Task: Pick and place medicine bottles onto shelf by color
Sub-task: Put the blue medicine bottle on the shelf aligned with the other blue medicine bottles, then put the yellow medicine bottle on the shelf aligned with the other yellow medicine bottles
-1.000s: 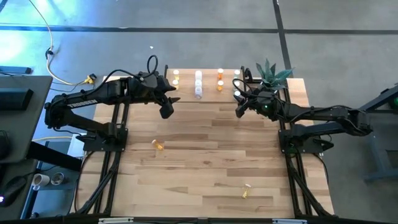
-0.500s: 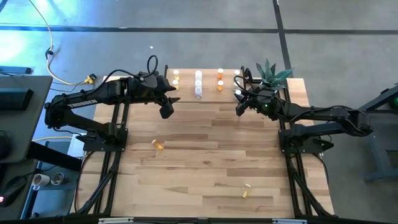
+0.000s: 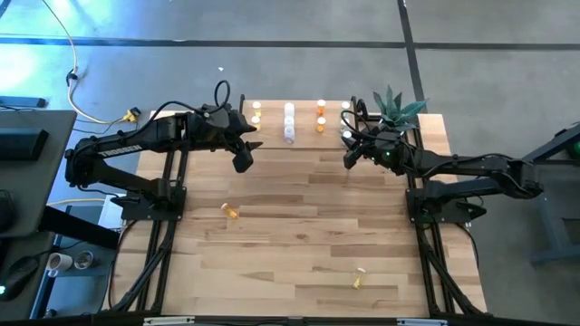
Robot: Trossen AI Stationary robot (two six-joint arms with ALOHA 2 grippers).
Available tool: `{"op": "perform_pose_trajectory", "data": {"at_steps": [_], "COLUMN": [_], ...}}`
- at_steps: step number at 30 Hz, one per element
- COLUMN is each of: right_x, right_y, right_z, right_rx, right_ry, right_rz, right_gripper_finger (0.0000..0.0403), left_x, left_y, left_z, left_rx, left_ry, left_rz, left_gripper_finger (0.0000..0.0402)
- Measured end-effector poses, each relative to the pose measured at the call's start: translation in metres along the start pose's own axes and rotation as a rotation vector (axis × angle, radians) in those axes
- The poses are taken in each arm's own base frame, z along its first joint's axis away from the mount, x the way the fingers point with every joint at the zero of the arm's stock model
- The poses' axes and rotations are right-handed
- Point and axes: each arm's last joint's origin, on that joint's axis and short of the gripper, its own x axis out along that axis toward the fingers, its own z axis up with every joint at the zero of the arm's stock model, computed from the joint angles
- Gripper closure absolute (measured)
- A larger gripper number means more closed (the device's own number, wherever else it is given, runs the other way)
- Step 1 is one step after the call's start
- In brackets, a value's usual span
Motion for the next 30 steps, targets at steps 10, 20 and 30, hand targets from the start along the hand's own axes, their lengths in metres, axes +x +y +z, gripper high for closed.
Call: {"op": "perform_pose_trajectory", "data": {"at_steps": [10,20,30], "right_x": [0.0,-0.002,-0.007], "right_y": [0.0,0.003,0.006], "right_z": [0.0,0.017,0.044], "right_rx": [0.002,-0.02,-0.031], "right_ry": [0.002,-0.02,-0.034], "right_rz": [0.001,0.005,0.008], "right_gripper_finger": [0.0238,0.0235,0.0235], "left_x": [0.0,0.0,0.0], "left_y": [0.0,0.0,-0.001], "left_z": [0.0,0.0,0.0], "left_rx": [-0.001,-0.001,0.0], "left_ry": [0.0,0.001,0.003], "left_rz": [0.0,-0.001,-0.02], "left_gripper_finger": [0.0186,0.0186,0.0186]}}
